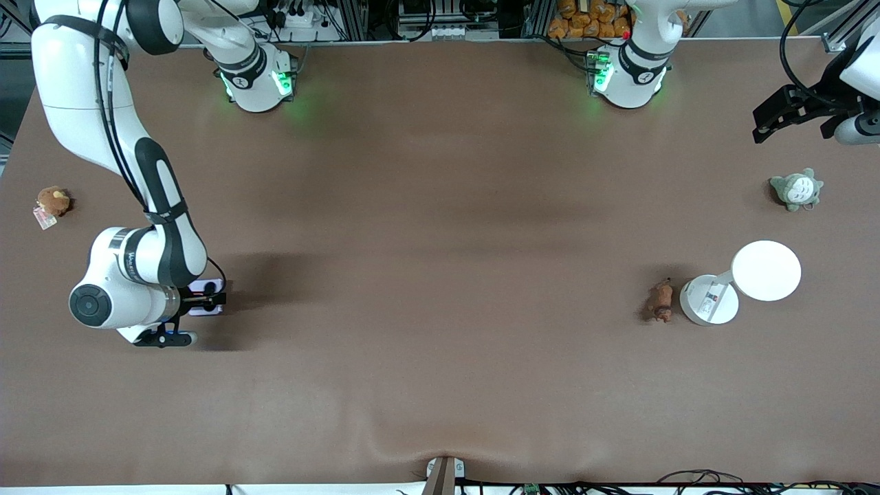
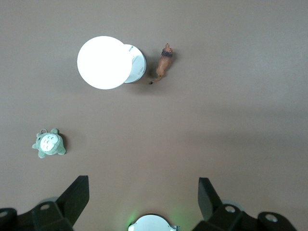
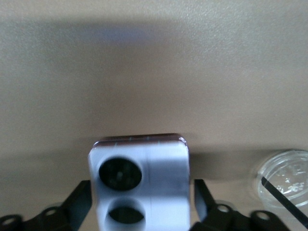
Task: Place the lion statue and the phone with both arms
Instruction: 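Lower the phone beside the glass cup and open the right gripper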
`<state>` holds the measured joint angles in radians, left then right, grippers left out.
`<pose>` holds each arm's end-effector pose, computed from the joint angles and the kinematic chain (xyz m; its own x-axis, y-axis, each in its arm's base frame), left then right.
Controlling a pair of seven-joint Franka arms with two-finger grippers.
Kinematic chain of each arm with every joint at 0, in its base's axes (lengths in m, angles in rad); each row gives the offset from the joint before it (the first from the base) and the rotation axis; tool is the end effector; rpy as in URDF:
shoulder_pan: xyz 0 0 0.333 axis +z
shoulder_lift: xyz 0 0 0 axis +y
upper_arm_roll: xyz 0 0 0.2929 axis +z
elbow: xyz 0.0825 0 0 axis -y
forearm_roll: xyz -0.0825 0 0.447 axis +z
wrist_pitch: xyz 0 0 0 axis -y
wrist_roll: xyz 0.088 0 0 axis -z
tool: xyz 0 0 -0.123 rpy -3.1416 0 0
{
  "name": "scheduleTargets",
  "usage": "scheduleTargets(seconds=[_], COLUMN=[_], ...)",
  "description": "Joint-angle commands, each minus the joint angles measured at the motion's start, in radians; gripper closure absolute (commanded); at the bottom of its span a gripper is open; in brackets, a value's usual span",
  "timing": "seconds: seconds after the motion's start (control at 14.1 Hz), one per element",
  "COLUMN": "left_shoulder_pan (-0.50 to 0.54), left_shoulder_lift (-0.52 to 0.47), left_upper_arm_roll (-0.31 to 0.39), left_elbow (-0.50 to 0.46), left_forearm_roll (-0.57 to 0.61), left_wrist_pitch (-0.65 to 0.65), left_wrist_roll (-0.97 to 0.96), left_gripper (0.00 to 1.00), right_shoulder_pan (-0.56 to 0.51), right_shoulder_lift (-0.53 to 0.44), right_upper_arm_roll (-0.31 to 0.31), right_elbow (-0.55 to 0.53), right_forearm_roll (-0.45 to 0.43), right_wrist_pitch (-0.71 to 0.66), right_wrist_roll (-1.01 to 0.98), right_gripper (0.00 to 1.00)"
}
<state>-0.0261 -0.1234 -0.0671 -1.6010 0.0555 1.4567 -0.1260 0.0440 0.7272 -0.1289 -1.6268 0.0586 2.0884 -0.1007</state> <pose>0.5667 -0.0478 0.6329 0.9991 0.0395 -0.0128 0.0386 -0.9971 -0.0656 0.6832 -0.0521 0.1017 0.9659 -0.0011 -0.2588 0.0036 -0.9998 0.0179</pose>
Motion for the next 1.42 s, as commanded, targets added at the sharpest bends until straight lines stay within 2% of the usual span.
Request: scheduleTargets(seconds=[0.0,0.21,0.43,0.71,0.99,1.28,1.35], left_shoulder_pan=[0.0,0.0,0.0,0.0,0.0,0.003,0.017], left_shoulder_lift=[-0.009,-0.009,-0.005,-0.005,-0.007,-0.007,-0.007], left_upper_arm_roll=[0.004,0.006,0.007,0.006,0.006,0.009,0.009], left_elbow=[-0.022,-0.02,-0.016,-0.013,-0.013,-0.013,-0.014], left_forearm_roll=[-0.009,-0.009,-0.013,-0.013,-0.011,-0.011,-0.011], left_wrist_pitch=[0.005,0.008,0.011,0.024,0.025,0.025,0.025], left_wrist_roll=[0.003,0.0,-0.003,-0.009,-0.004,-0.006,-0.004], left_gripper=[0.0,0.0,0.0,0.0,0.0,0.0,0.0], right_shoulder_pan=[-0.006,-0.012,0.0,-0.01,-0.029,-0.045,-0.052], right_shoulder_lift=[-0.005,-0.015,-0.086,-0.262,-0.461,-0.661,-0.713], right_upper_arm_roll=[0.011,0.011,0.012,0.009,0.006,0.018,0.038], right_elbow=[0.008,0.073,0.111,0.169,0.17,0.145,0.116], right_forearm_roll=[-0.013,0.0,-0.002,-0.008,-0.014,-0.014,-0.016], right_wrist_pitch=[0.002,-0.008,-0.024,-0.152,-0.391,-0.545,-0.576], right_wrist_roll=[0.01,0.007,0.009,0.015,0.013,0.013,0.016], right_gripper=[0.0,0.0,0.0,0.0,0.0,0.0,0.0])
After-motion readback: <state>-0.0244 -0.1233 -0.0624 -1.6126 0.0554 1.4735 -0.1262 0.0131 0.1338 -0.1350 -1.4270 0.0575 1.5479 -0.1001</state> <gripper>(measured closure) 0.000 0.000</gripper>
